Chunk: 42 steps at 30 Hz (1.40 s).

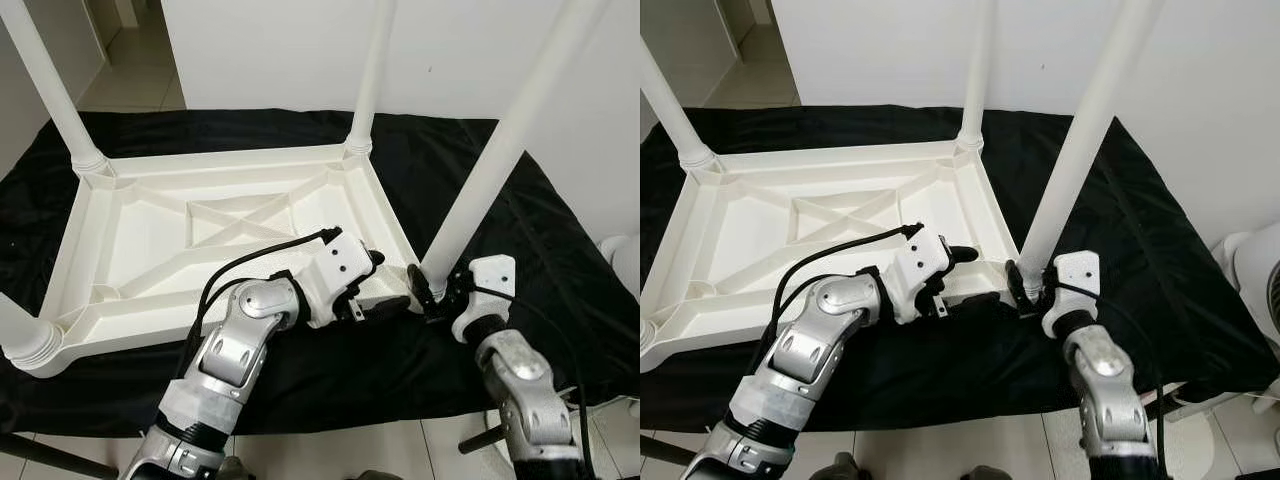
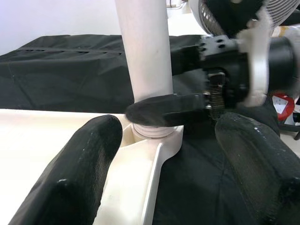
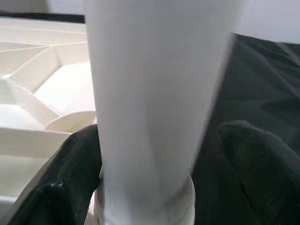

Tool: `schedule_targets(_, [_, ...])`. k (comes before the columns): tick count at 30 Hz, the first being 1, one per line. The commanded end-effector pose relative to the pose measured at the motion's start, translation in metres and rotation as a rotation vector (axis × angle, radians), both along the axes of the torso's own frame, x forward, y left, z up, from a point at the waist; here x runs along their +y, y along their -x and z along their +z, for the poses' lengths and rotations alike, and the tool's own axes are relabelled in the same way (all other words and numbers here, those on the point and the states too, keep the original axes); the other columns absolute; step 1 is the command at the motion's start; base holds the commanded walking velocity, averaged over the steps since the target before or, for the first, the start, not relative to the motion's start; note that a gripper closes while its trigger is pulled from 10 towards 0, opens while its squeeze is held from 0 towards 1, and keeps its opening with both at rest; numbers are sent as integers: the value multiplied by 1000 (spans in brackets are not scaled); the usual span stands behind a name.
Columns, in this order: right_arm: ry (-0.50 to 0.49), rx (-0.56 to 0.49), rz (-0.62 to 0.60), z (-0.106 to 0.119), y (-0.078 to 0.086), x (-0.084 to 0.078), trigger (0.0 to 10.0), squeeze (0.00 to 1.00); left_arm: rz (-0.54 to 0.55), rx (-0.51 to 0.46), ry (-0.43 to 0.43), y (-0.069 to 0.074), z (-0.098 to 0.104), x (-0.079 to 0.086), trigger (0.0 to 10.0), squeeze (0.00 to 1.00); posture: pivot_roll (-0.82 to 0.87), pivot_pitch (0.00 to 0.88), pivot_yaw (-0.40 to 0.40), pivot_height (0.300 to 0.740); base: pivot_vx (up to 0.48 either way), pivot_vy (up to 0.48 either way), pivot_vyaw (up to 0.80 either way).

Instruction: Building children table

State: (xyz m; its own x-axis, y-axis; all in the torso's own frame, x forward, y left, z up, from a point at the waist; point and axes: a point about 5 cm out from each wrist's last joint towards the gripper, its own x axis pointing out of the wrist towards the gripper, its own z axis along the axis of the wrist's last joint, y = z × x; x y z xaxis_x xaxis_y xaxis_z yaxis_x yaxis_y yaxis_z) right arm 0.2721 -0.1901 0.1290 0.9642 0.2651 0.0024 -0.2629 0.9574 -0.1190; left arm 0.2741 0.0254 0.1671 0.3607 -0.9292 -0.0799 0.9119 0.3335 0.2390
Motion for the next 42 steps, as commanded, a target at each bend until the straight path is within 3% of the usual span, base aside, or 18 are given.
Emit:
schedule_targets(1, [6, 6, 59, -1, -4, 1, 10000, 0, 36, -15, 3, -4, 1, -1, 10000, 0, -27, 0, -11, 740, 0, 0, 0])
schedule_targets(7, [32, 23, 193, -1, -19, 4, 10000, 0, 33, -24, 3, -5, 3, -2, 10000, 0, -21, 0, -9, 740, 0, 0, 0])
schedule_targets(8, [36, 25, 213, -2, -22, 5, 8314, 0, 32, -26, 3, -6, 3, -3, 10000, 0, -18, 0, -10, 740, 0, 0, 0])
schedule_targets(10, [36, 25, 213, -2, -22, 5, 8314, 0, 32, -26, 3, -6, 3, -3, 10000, 0, -18, 0, -10, 740, 0, 0, 0])
schedule_targets(11, [44, 39, 244, -4, -25, 6, 784, 0, 31, -29, 7, -6, 4, -3, 10000, 0, -10, 0, -13, 740, 0, 0, 0])
schedule_targets(13, [49, 49, 265, -6, -28, 8, 784, 0, 30, -31, 11, -6, 5, -4, 10000, 0, -10, 0, -13, 740, 0, 0, 0])
schedule_targets(14, [54, 62, 277, -9, -28, 9, 0, 0, 31, -34, 11, -6, 5, -4, 10000, 0, -3, 0, -19, 740, 0, 0, 0])
schedule_targets(24, [49, 83, 277, -20, -21, 3, 0, 0, 34, -33, 9, -4, 4, -3, 10000, 0, -7, 0, -18, 740, 0, 0, 0])
schedule_targets(25, [42, 84, 265, -21, -20, 2, 1490, 0, 33, -33, 9, -4, 4, -4, 10000, 0, -10, 0, -16, 740, 0, 0, 0])
schedule_targets(26, [42, 84, 265, -21, -20, 2, 1490, 0, 33, -33, 9, -4, 4, -4, 10000, 0, -10, 0, -16, 740, 0, 0, 0])
schedule_targets(27, [47, 84, 231, -21, -19, 0, 10000, 0, 31, -33, 9, -4, 4, -4, 10000, 0, -12, 0, -15, 740, 0, 0, 0])
schedule_targets(31, [66, 87, 185, -23, -19, -2, 10000, 0, 29, -34, 9, -5, 4, -5, 10000, 0, -15, 0, -14, 740, 0, 0, 0])
schedule_targets(34, [45, 78, 84, -21, -21, -2, 10000, 0, 28, -35, 6, -4, 3, -5, 10000, 0, -21, 0, -12, 740, 0, 0, 0])
schedule_targets(36, [26, 66, -46, -20, -19, 2, 10000, 0, 26, -36, 3, -4, 2, -5, 10000, 0, -22, 0, -14, 740, 0, 0, 0])
schedule_targets(39, [19, 61, -87, -19, -18, 4, 10000, 0, 26, -36, 3, -3, 2, -5, 10000, 0, -22, 0, -14, 740, 0, 0, 0])
schedule_targets(42, [-12, 62, -206, -20, -13, 9, 10000, 0, 28, -34, 4, -4, 2, -5, 10000, 0, -26, 0, -16, 740, 0, 0, 0])
